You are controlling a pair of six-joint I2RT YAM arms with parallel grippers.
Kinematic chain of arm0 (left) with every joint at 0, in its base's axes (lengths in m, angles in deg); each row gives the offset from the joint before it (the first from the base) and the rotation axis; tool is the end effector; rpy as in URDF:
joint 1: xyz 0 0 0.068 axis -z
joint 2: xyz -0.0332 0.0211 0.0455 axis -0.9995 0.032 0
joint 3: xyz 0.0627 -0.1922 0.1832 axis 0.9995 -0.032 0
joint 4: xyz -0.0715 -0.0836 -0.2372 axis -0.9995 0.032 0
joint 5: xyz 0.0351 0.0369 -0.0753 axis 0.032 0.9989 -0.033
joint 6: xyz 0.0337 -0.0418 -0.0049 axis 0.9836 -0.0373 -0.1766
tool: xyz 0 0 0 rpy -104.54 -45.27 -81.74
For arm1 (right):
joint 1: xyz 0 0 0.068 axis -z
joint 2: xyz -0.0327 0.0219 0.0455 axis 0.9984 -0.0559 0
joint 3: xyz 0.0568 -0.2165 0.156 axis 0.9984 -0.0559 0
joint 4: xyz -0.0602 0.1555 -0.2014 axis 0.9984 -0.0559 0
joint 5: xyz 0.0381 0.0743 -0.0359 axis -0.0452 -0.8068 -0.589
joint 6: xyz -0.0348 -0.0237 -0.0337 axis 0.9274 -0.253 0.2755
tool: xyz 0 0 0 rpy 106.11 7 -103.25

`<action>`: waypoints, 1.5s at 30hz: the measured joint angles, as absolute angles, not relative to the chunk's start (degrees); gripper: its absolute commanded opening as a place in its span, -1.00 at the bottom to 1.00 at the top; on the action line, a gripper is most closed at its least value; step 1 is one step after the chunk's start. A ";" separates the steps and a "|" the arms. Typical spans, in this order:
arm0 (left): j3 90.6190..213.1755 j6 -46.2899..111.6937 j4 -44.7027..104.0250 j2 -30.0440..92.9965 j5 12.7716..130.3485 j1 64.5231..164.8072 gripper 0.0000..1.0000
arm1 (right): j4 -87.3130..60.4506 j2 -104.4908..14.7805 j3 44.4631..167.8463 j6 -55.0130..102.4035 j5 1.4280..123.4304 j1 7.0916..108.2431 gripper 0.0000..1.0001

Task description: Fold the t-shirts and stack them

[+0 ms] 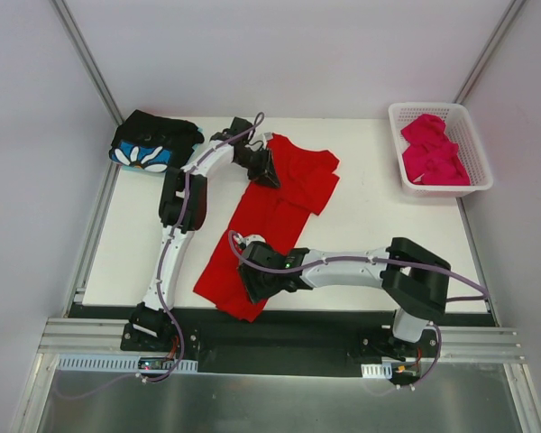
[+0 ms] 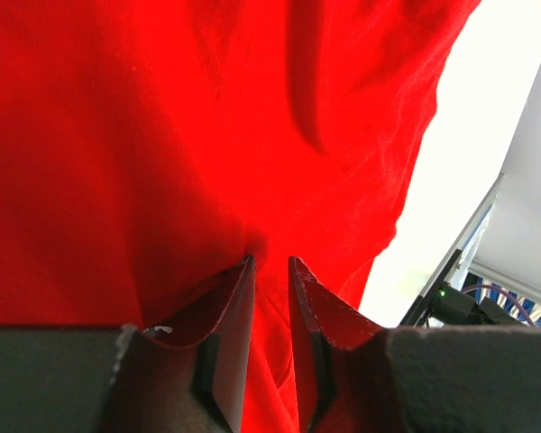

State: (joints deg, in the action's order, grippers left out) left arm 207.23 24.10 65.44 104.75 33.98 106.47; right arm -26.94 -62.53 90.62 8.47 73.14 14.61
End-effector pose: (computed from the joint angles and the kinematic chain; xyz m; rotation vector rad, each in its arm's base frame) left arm 0.5165 -0.1979 0.1374 0.2981 2.5418 -1.2772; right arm 0.1106 0.3376 0.1811 -1.0799 2.3634 0.5941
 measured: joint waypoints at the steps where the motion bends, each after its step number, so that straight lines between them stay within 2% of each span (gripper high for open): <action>1: 207.16 24.10 65.41 104.71 34.00 106.43 -0.56 | -27.01 -63.10 90.62 8.16 73.36 14.79 -0.02; 6: 206.97 24.12 65.44 104.53 34.13 106.10 -0.56 | -27.12 -64.13 90.44 7.18 73.77 14.85 -0.02; 15: 206.75 24.12 65.41 104.31 34.94 105.95 -0.56 | -35.71 -62.51 97.76 8.31 77.38 13.78 0.00; 26: 206.44 24.14 65.44 104.01 35.35 104.98 -0.56 | -34.90 -62.43 92.39 8.16 75.20 14.39 -0.01; 33: 206.31 24.14 65.39 103.92 35.38 104.94 -0.56 | -35.40 -65.44 97.24 8.20 74.74 14.39 -0.01; 45: 205.98 24.14 65.41 103.75 35.40 103.91 -0.56 | -37.72 -68.31 97.15 6.37 73.95 16.01 -0.06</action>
State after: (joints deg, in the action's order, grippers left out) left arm 205.98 24.14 65.41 103.75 35.40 103.91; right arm -37.72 -68.31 97.15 6.37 73.95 16.01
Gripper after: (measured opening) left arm 0.217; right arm 0.481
